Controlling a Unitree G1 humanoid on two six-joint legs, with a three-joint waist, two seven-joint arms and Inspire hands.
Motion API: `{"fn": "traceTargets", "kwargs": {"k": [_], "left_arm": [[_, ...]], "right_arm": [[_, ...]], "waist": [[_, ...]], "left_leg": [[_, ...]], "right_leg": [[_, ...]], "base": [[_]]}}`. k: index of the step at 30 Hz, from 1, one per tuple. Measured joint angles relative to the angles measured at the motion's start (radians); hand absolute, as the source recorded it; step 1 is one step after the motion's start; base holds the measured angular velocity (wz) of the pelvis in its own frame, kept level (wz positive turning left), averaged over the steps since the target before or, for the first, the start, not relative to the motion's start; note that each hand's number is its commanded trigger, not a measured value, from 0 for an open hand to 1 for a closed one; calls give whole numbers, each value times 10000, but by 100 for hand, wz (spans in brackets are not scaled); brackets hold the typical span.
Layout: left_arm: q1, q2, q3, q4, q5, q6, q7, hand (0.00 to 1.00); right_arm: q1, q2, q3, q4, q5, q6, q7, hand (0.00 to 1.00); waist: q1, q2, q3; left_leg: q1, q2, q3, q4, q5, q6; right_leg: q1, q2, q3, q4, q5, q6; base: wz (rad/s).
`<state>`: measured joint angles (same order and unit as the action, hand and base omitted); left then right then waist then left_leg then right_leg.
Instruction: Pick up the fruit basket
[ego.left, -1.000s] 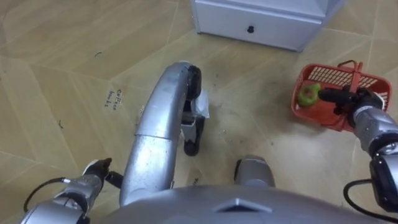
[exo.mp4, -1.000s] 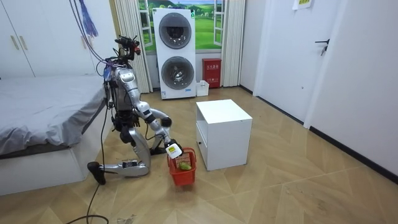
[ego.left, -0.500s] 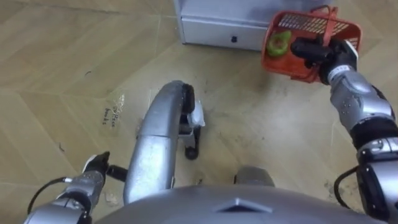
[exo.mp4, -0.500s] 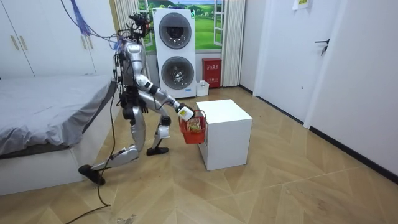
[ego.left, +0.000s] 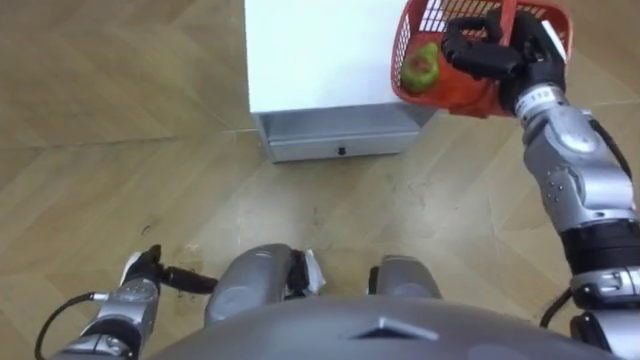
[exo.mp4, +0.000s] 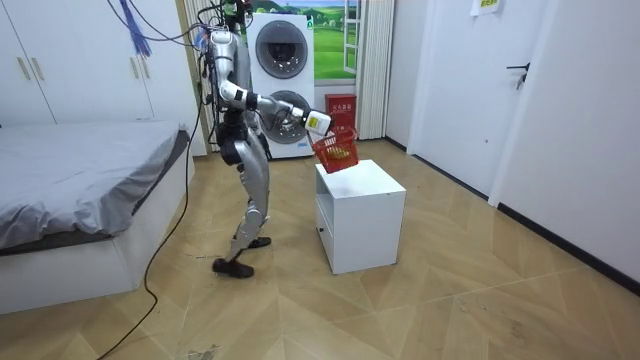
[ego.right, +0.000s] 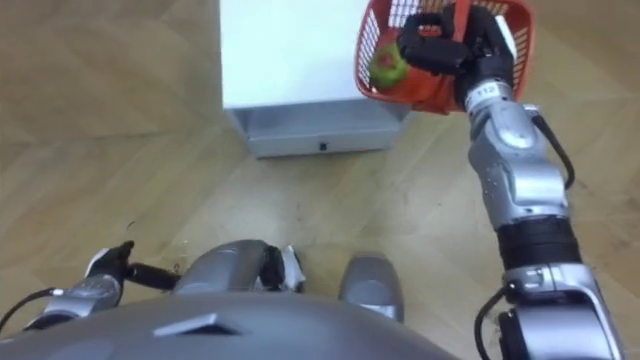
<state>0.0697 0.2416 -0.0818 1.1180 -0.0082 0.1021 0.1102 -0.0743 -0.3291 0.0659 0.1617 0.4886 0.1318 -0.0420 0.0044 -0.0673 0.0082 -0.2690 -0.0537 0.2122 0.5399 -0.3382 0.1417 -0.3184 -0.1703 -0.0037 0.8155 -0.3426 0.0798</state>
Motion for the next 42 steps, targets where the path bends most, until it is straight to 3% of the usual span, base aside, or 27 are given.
{"fn": "traceTargets", "kwargs": {"k": [2, 4, 8, 21, 26, 28, 30, 31, 32, 33, 34, 35, 36, 37, 38, 39, 40, 41, 42], "left_arm": [[162, -25, 10, 9, 6, -1, 160, 0], [197, -87, 14, -51, 0, -18, 159, 0], [355, -116, 0, -225, -1, -3, 122, 0], [466, -196, 10, -393, 126, -66, 103, 0], [577, -197, 36, -427, 221, -55, 95, 0], [598, -195, 100, -447, 234, -68, 64, 0], [588, -214, 99, -450, 283, -84, 25, 0], [600, -153, 161, -513, 443, -139, -15, 0], [660, 33, 395, -508, 611, -202, -56, 0], [679, 26, 520, -363, 810, -195, -43, 0], [658, 15, 507, -308, 1121, -82, -51, 0], [641, -8, 318, -366, 1216, 21, -55, 0], [623, -3, 222, -432, 1217, 23, -54, 0], [591, 35, 102, -512, 1218, 39, -38, 0], [615, 58, 4, -538, 1248, 185, -18, 0], [641, 54, 5, -513, 1328, 273, -20, 0], [736, 57, 0, -459, 1396, 367, -21, 0], [827, 55, -3, -433, 1447, 432, -21, 0], [856, 53, -2, -407, 1453, 439, -22, 0]], "right_arm": [[35, 10, -9, -311, 10, -13, -5, 100], [20, -9, -24, -427, 108, -8, -41, 100], [25, -7, 6, -1158, 414, 0, 12, 100], [38, 13, 446, -1620, 1391, 4, 125, 100], [148, 82, 934, -1588, 1483, 3, 310, 100], [149, 89, 1157, -1529, 1706, 3, 438, 100], [145, 104, 1333, -1461, 1807, 2, 451, 100], [192, 186, 1477, -1384, 1785, -2, 457, 100], [133, 322, 1629, -1404, 1737, -3, 503, 100], [80, 291, 1731, -1358, 1776, -8, 560, 100], [97, 260, 1885, -1226, 1809, -5, 520, 100], [95, 236, 1993, -1086, 1845, -6, 540, 100], [87, 237, 1980, -1003, 1884, -6, 544, 100], [58, 243, 1976, -811, 1923, -7, 548, 100], [31, 394, 2072, -560, 1924, -1, 615, 100], [6, 475, 2133, -446, 1924, 0, 690, 100], [-60, 582, 2326, -249, 1923, -3, 796, 100], [-71, 613, 2505, -121, 1923, -3, 871, 100], [-70, 616, 2573, -78, 1924, -4, 894, 100]], "waist": [[34, -50, -60], [44, 2, -144], [56, -8, -139], [510, -11, -119], [827, -41, -70], [884, -104, -46], [859, -66, 66], [931, 80, 101], [1155, -214, 52], [1157, -230, 74], [889, -290, 41], [840, -286, 41], [845, -286, 41], [931, -357, 32], [1196, -410, -51], [1334, -403, -47], [1428, -298, 15], [1427, -238, -5], [1424, -218, -11]], "left_leg": [[540, 141, -171, -527, 117, -246], [852, 273, -293, -1041, 335, -479], [1535, 419, -498, -2102, 767, -686], [2447, 510, -895, -3278, 986, -998], [2954, 589, -1556, -3561, 1018, -1052], [3032, 596, -1914, -3559, 1073, -1146], [3170, 789, -2257, -3508, 1119, -1178], [3259, 1059, -3055, -3609, 1132, -1186], [3049, 1071, -3230, -3511, 1103, -1280], [2992, 1150, -3213, -3439, 980, -1481], [2849, 1270, -2803, -3349, 940, -1783], [2643, 1298, -2349, -3551, 950, -1816], [2418, 1294, -2255, -3723, 985, -1807], [1927, 1275, -1992, -3755, 1332, -1596], [2006, 1266, -1790, -3686, 1457, -1604], [2040, 1251, -1803, -3683, 1461, -1598], [2107, 1193, -2043, -3669, 1462, -1596], [2114, 1097, -2266, -3669, 1462, -1594], [2103, 1079, -2278, -3670, 1462, -1594]], "right_leg": [[408, 337, -392, -2560, 438, 29], [1027, 585, -701, -3535, 851, -131], [1937, 881, -864, -4925, 1291, -268], [2698, 1171, -1034, -5923, 1401, -408], [3140, 1385, -1149, -6116, 1475, -528], [3312, 1396, -1388, -6087, 1493, -557], [3003, 1438, -1594, -5277, 1465, -595], [2412, 1814, -1569, -5123, 1185, -893], [2043, 2022, -1406, -6638, 2078, -1244], [1972, 2063, -1581, -6701, 2749, -1406], [2060, 2072, -1663, -6703, 2861, -1416], [2108, 2040, -1371, -6730, 2861, -1415], [2110, 2026, -1171, -6775, 2861, -1415], [2071, 1969, -924, -6816, 2818, -1346], [1985, 1990, -933, -6794, 2820, -1240], [2000, 1993, -1081, -6791, 2820, -1227], [2039, 2030, -1489, -6771, 2813, -1217], [2084, 1990, -1920, -6773, 2812, -1217], [2171, 1958, -2010, -6789, 2808, -1210]], "base": [[0], [6], [7], [0], [-5], [0], [-5], [-47], [-46], [0], [52], [66], [63], [28], [13], [-10], [14], [22], [29]]}}
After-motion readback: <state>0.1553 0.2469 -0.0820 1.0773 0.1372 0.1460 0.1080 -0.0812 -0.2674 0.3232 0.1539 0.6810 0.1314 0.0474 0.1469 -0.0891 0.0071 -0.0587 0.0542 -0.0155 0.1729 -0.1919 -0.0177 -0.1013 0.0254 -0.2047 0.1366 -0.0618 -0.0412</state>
